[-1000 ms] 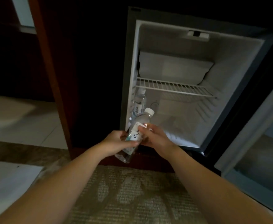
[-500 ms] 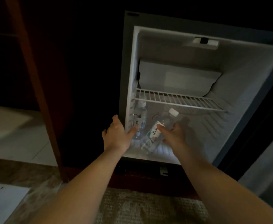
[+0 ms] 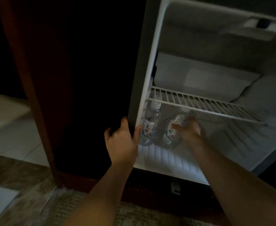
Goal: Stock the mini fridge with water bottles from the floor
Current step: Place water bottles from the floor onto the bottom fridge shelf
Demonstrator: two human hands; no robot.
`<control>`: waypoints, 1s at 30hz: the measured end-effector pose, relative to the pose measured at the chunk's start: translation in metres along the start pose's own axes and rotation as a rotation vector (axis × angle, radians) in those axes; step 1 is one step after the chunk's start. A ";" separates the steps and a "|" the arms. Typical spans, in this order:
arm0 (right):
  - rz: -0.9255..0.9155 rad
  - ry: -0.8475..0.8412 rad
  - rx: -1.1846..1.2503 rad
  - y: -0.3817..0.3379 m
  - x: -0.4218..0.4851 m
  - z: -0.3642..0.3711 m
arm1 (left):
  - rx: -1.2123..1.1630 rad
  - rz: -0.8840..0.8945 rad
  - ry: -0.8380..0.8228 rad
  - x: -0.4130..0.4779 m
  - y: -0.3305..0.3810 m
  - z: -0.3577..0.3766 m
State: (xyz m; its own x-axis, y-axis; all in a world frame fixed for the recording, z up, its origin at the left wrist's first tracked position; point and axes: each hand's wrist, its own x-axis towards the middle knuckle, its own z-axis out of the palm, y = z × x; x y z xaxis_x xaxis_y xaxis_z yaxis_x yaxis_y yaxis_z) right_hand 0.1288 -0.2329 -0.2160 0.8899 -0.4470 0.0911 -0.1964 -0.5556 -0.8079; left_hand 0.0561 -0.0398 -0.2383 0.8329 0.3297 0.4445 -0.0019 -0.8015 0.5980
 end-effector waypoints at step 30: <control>-0.137 -0.338 0.059 -0.007 0.051 0.027 | -0.086 0.133 0.108 0.004 -0.012 0.007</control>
State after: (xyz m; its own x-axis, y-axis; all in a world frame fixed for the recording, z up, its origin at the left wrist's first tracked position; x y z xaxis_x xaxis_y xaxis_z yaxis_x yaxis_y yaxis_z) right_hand 0.1867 -0.2330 -0.2214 0.9940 -0.1090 0.0116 -0.0504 -0.5487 -0.8345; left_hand 0.0634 -0.0327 -0.2487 0.7576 0.2788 0.5902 -0.1592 -0.7979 0.5814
